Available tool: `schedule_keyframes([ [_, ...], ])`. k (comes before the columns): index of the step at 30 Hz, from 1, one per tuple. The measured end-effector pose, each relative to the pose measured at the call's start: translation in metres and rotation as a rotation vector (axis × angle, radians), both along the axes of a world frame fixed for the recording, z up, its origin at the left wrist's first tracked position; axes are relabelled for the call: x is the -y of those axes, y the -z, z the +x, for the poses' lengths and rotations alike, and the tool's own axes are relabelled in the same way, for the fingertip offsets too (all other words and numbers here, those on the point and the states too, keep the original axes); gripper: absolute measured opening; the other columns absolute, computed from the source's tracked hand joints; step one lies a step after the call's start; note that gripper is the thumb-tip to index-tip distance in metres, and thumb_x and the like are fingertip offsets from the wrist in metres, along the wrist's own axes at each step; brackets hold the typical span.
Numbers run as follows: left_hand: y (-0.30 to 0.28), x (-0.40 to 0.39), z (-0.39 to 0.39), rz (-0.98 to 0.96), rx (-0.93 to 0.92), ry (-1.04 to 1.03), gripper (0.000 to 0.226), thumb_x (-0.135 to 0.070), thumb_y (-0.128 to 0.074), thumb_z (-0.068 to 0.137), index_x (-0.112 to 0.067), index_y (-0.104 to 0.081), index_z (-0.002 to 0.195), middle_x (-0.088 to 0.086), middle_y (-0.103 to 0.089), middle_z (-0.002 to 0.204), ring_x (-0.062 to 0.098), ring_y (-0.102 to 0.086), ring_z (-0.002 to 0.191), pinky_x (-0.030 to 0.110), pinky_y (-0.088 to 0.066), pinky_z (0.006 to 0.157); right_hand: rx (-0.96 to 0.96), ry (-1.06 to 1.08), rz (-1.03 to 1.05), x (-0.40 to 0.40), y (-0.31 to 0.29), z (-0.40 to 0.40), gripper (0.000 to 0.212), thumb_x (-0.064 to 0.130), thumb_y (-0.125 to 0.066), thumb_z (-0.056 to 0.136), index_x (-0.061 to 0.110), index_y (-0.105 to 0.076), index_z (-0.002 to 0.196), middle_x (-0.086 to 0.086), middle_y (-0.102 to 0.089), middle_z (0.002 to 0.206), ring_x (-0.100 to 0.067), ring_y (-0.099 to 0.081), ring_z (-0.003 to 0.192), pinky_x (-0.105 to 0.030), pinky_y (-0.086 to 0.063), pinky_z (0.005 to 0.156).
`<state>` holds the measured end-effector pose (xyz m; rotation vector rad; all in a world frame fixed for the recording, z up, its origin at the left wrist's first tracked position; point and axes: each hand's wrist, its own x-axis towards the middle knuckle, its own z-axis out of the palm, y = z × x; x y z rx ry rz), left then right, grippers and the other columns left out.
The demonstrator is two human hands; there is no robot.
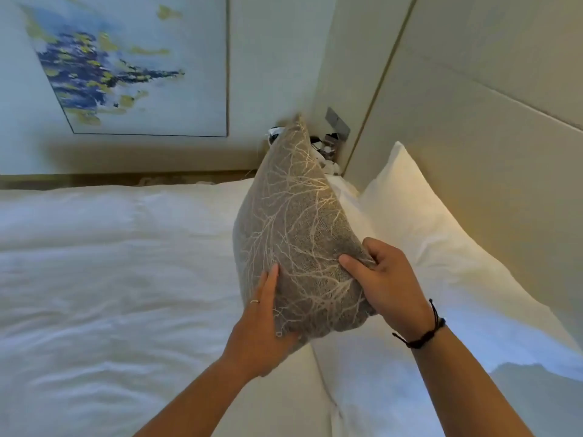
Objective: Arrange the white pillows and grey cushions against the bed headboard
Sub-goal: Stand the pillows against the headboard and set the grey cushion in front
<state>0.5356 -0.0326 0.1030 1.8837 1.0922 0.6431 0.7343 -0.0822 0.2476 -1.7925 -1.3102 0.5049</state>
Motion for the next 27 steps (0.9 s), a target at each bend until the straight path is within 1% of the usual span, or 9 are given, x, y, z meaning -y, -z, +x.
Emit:
schedule_keyframes([
  [2, 0.009, 0.008, 0.036, -0.095, -0.031, 0.137, 0.108, -0.057, -0.071, 0.075, -0.061, 0.013, 0.143, -0.014, -0.013, 0.162, 0.015, -0.031, 0.143, 0.048, -0.048, 0.102, 0.017, 0.114, -0.120, -0.003, 0.039, 0.053, 0.041, 0.026, -0.068, 0.088, 0.017, -0.035, 0.065, -0.018, -0.042, 0.061, -0.032, -0.051, 0.057, -0.037, -0.038, 0.053],
  [4, 0.023, 0.019, 0.066, -0.161, -0.111, 0.220, 0.100, -0.036, -0.067, 0.083, -0.064, 0.010, 0.142, -0.007, -0.015, 0.163, 0.027, -0.034, 0.143, 0.050, -0.047, 0.103, 0.028, 0.229, -0.330, 0.002, 0.092, 0.097, 0.042, 0.026, -0.064, 0.091, 0.015, -0.031, 0.069, -0.009, -0.034, 0.065, -0.024, -0.038, 0.059, -0.035, -0.031, 0.057],
  [7, 0.045, 0.032, 0.095, -0.236, -0.241, 0.257, 0.097, -0.026, -0.060, 0.084, -0.066, 0.008, 0.141, -0.003, -0.007, 0.165, 0.041, -0.043, 0.132, 0.050, -0.049, 0.097, -0.040, 0.333, -0.565, 0.024, 0.166, 0.139, 0.037, 0.037, -0.061, 0.093, 0.017, -0.036, 0.075, -0.002, -0.041, 0.068, -0.018, -0.038, 0.059, -0.030, -0.033, 0.056],
  [9, 0.053, 0.036, 0.107, -0.271, -0.267, 0.225, 0.095, -0.030, -0.060, 0.083, -0.066, 0.007, 0.141, -0.007, -0.002, 0.164, 0.038, -0.044, 0.134, 0.045, -0.048, 0.096, -0.095, 0.357, -0.503, 0.032, 0.193, 0.153, 0.038, 0.045, -0.063, 0.090, 0.019, -0.038, 0.076, 0.000, -0.046, 0.064, -0.017, -0.040, 0.054, -0.029, -0.034, 0.052],
  [12, 0.059, 0.035, 0.123, -0.252, -0.281, 0.165, 0.092, -0.036, -0.063, 0.084, -0.064, 0.003, 0.142, -0.010, -0.004, 0.164, 0.014, -0.032, 0.143, 0.039, -0.041, 0.109, -0.082, 0.297, -0.458, 0.028, 0.206, 0.160, 0.038, 0.050, -0.061, 0.089, 0.022, -0.037, 0.077, 0.002, -0.050, 0.060, -0.016, -0.044, 0.049, -0.029, -0.036, 0.048],
  [14, 0.059, 0.031, 0.134, -0.205, -0.296, 0.145, 0.088, -0.037, -0.064, 0.088, -0.058, -0.001, 0.145, -0.011, -0.013, 0.163, 0.008, -0.041, 0.133, 0.030, -0.040, 0.106, -0.061, 0.255, -0.474, 0.023, 0.208, 0.161, 0.037, 0.052, -0.058, 0.090, 0.023, -0.037, 0.079, 0.001, -0.052, 0.061, -0.017, -0.046, 0.049, -0.031, -0.037, 0.048],
  [19, 0.053, 0.027, 0.163, -0.115, -0.285, 0.123, 0.077, -0.041, -0.062, 0.091, -0.052, -0.012, 0.148, -0.009, -0.009, 0.164, 0.011, -0.018, 0.147, 0.032, -0.035, 0.113, -0.057, 0.204, -0.435, 0.032, 0.212, 0.164, 0.037, 0.059, -0.055, 0.088, 0.029, -0.034, 0.087, 0.004, -0.058, 0.066, -0.014, -0.053, 0.053, -0.031, -0.042, 0.050],
  [24, 0.047, 0.033, 0.175, 0.005, -0.376, 0.150, 0.073, -0.045, -0.060, 0.091, -0.047, -0.017, 0.149, -0.008, 0.000, 0.164, 0.013, -0.001, 0.149, 0.043, -0.034, 0.115, -0.016, 0.229, -0.422, 0.060, 0.209, 0.160, 0.060, 0.080, -0.045, 0.077, 0.039, -0.031, 0.118, 0.015, -0.056, 0.076, 0.000, -0.057, 0.066, -0.022, -0.043, 0.055],
  [27, 0.050, 0.037, 0.180, 0.028, -0.388, 0.186, 0.073, -0.045, -0.061, 0.090, -0.045, -0.019, 0.149, -0.005, 0.000, 0.164, 0.015, -0.001, 0.149, 0.044, -0.030, 0.117, 0.072, 0.209, -0.424, 0.089, 0.205, 0.157, 0.059, 0.078, -0.044, 0.079, 0.039, -0.034, 0.122, 0.018, -0.054, 0.099, -0.002, -0.056, 0.077, -0.022, -0.044, 0.064],
])
